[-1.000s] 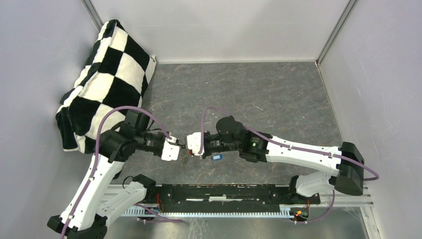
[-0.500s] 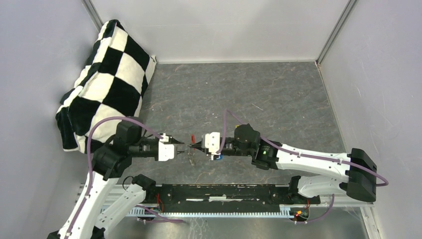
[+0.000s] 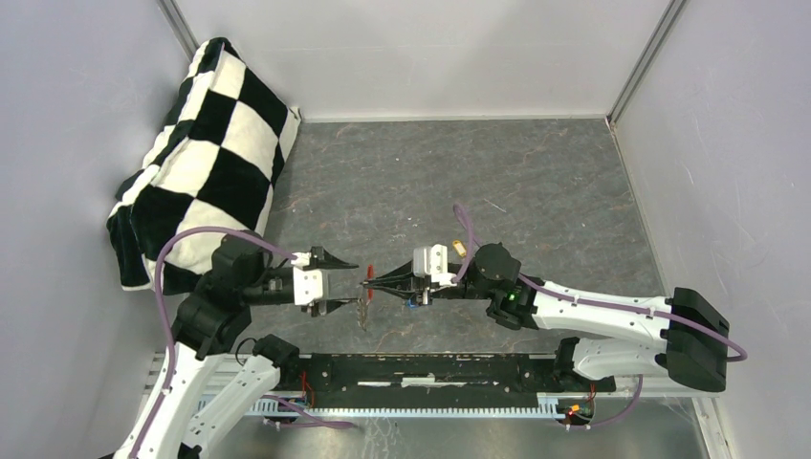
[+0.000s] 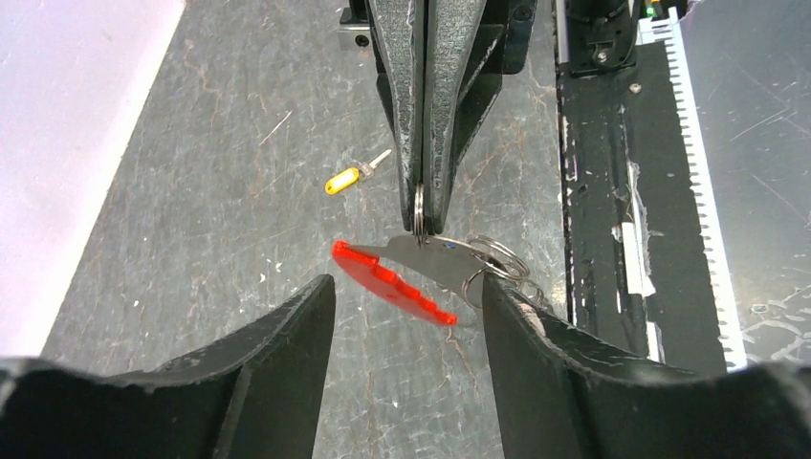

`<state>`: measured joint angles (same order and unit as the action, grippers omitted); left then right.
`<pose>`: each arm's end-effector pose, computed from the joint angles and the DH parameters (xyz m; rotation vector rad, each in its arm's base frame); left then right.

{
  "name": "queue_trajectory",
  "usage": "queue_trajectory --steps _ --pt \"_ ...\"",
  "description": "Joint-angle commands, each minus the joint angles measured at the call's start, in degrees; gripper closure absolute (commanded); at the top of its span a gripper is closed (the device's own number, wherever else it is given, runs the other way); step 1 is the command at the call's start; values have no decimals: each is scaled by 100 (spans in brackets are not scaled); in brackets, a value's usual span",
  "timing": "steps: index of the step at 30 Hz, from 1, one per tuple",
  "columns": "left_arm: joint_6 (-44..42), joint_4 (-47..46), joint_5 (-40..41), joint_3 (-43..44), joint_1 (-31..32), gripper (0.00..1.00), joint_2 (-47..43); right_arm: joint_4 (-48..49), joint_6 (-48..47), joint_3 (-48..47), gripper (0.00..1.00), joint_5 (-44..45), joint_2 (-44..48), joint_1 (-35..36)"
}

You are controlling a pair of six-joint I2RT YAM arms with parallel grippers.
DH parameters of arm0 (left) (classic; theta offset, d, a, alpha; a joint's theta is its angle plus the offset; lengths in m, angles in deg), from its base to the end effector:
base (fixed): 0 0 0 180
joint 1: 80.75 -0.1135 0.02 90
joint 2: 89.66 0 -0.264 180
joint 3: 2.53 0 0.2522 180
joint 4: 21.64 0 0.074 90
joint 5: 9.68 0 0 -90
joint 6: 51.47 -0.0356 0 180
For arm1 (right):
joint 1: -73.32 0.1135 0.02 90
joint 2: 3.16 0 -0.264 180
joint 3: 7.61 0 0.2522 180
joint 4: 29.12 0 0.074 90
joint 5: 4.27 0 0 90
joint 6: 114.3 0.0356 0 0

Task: Put the keys on the keyring
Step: Adjust the keyring.

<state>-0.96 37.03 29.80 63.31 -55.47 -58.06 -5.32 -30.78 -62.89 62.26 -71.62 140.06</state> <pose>0.0711 -0.0640 0.3538 1.4378 1.2372 -0.7052 0.0950 0.2568 0.3212 -1.1622 0.9525 1.1435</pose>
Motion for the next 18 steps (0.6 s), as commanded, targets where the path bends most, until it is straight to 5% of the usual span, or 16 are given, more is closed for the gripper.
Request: queue_trajectory --steps 1,9,18 --pt "443 -303 -269 81 30 35 123 496 143 -75 99 -226 -23 -10" --pt "482 -267 -760 277 34 67 176 361 51 -141 99 -259 -92 -15" --pt "216 -192 -690 318 30 67 146 -125 -127 -450 99 -602 -286 -7"
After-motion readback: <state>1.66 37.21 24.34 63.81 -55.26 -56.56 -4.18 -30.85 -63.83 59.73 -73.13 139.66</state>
